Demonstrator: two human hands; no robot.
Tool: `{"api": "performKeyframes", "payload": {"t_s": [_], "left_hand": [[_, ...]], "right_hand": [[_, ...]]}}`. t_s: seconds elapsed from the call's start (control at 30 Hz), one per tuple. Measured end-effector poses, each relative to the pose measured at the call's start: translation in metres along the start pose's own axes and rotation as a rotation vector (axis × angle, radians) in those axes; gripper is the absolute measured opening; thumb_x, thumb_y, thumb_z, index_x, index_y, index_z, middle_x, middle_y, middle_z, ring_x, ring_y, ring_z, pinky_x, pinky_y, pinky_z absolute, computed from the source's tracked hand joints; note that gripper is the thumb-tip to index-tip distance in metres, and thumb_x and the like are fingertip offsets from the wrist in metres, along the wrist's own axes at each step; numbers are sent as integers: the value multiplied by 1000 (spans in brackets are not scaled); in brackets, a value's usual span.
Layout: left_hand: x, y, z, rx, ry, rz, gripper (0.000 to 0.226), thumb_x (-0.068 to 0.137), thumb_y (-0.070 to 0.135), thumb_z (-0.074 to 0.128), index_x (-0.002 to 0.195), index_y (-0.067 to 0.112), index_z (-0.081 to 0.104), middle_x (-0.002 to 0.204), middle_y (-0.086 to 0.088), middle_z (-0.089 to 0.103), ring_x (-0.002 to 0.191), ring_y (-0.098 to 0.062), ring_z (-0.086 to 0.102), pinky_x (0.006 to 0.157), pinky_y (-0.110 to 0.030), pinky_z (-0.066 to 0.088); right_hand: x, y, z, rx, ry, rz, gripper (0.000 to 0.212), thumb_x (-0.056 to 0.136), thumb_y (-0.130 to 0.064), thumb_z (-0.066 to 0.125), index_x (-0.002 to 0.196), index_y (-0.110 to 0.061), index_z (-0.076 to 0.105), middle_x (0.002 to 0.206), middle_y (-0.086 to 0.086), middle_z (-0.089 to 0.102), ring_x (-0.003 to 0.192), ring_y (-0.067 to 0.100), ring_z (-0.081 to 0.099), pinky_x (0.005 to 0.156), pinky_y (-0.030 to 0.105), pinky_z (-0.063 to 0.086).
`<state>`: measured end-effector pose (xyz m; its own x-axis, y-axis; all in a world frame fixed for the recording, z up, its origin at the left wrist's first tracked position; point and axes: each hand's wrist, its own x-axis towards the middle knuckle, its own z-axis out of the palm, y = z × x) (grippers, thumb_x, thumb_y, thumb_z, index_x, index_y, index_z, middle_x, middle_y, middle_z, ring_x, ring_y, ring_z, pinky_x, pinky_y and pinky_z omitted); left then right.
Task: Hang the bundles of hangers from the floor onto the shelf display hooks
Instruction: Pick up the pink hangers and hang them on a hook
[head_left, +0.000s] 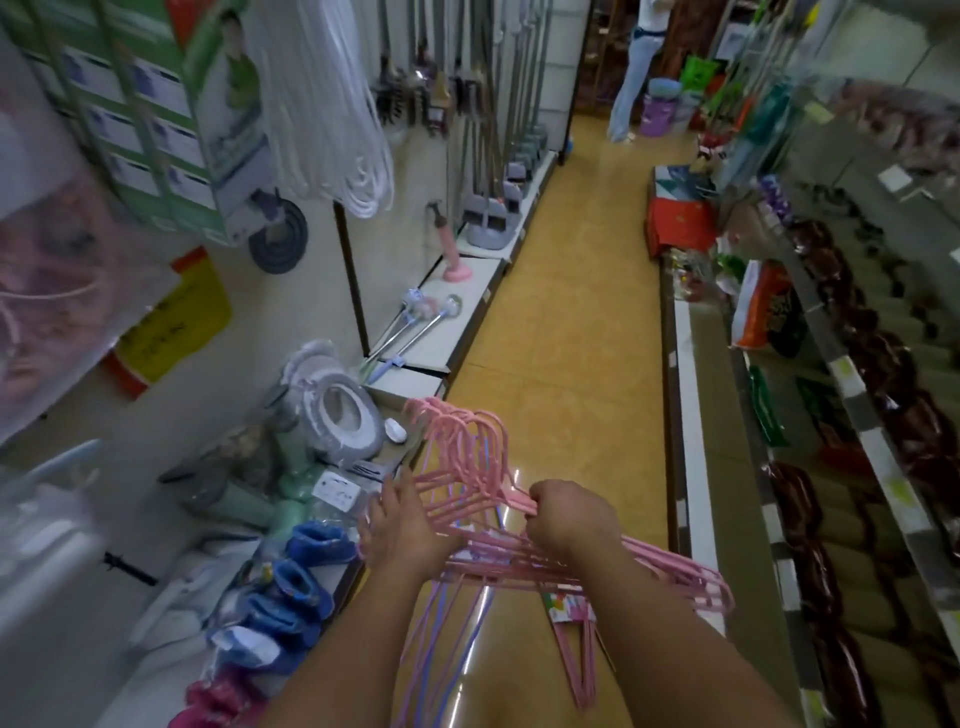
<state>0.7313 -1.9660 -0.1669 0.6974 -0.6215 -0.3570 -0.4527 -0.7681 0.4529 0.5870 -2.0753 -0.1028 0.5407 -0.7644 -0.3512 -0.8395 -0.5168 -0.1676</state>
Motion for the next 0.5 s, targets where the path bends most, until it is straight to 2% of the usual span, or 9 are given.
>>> {"api": "performKeyframes", "payload": {"t_s": [0.03, 0.07, 0.1, 0.13, 0.2, 0.27, 0.3, 0.4, 0.5], "left_hand": [[1, -1, -8, 112, 8, 45, 122, 65, 62, 72, 152, 18, -2, 160, -7, 0, 147, -29, 4, 116, -49, 7], [3, -4, -16, 186, 38, 76, 125, 65, 67, 69, 151, 18, -7, 160, -4, -3, 147, -26, -1, 116, -52, 1], [4, -7, -22, 213, 72, 90, 123, 65, 67, 68, 151, 17, -4, 160, -3, 3, 147, -23, 3, 115, -54, -2], [3, -11, -28, 202, 111, 91, 116, 66, 65, 69, 151, 17, 7, 157, -3, 18, 146, -21, 14, 114, -55, -2], [0, -19, -37, 126, 199, 90, 84, 69, 57, 68, 137, 20, 36, 136, 0, 48, 132, -21, 40, 116, -53, 8], [-8, -24, -45, 17, 292, 106, 49, 76, 49, 63, 115, 22, 54, 115, -3, 63, 116, -26, 55, 111, -46, 27], [-13, -25, -49, -15, 316, 111, 39, 79, 47, 62, 109, 22, 58, 109, -5, 66, 109, -29, 59, 104, -42, 36], [-24, -27, -58, -86, 352, 76, 34, 79, 44, 65, 105, 22, 63, 103, -8, 69, 101, -31, 62, 82, -34, 45], [-31, -29, -67, -156, 355, 70, 45, 70, 52, 68, 106, 25, 65, 102, -4, 71, 96, -27, 64, 75, -32, 49]], "right_hand": [[2, -6, -3, -19, -2, -54, 28, 81, -25, 53, 106, -21, 62, 112, 6, 65, 106, 29, 61, 83, 30, 46], [5, -14, -7, -41, -3, -108, 29, 80, -25, 52, 107, -21, 62, 114, 7, 65, 107, 29, 60, 83, 30, 46], [6, -21, -10, -57, -4, -153, 30, 80, -25, 52, 108, -21, 62, 115, 7, 64, 108, 29, 60, 83, 30, 46], [9, -27, -13, -72, -6, -194, 30, 81, -25, 53, 109, -21, 62, 116, 8, 64, 108, 30, 59, 83, 30, 45], [14, -38, -16, -95, 1, -262, 29, 80, -26, 54, 107, -19, 62, 112, 9, 65, 106, 31, 59, 80, 30, 45], [18, -50, -16, -128, 19, -339, 27, 78, -25, 54, 102, -17, 62, 107, 10, 66, 103, 31, 60, 73, 28, 43], [20, -55, -15, -144, 26, -377, 26, 78, -24, 54, 101, -16, 62, 105, 10, 66, 101, 31, 61, 70, 27, 40], [22, -67, -13, -172, 36, -478, 25, 79, -22, 53, 102, -17, 61, 105, 10, 66, 101, 31, 61, 68, 27, 37], [20, -70, -13, -167, 77, -575, 23, 81, -23, 52, 103, -18, 60, 104, 11, 66, 100, 33, 61, 66, 29, 37]]}}
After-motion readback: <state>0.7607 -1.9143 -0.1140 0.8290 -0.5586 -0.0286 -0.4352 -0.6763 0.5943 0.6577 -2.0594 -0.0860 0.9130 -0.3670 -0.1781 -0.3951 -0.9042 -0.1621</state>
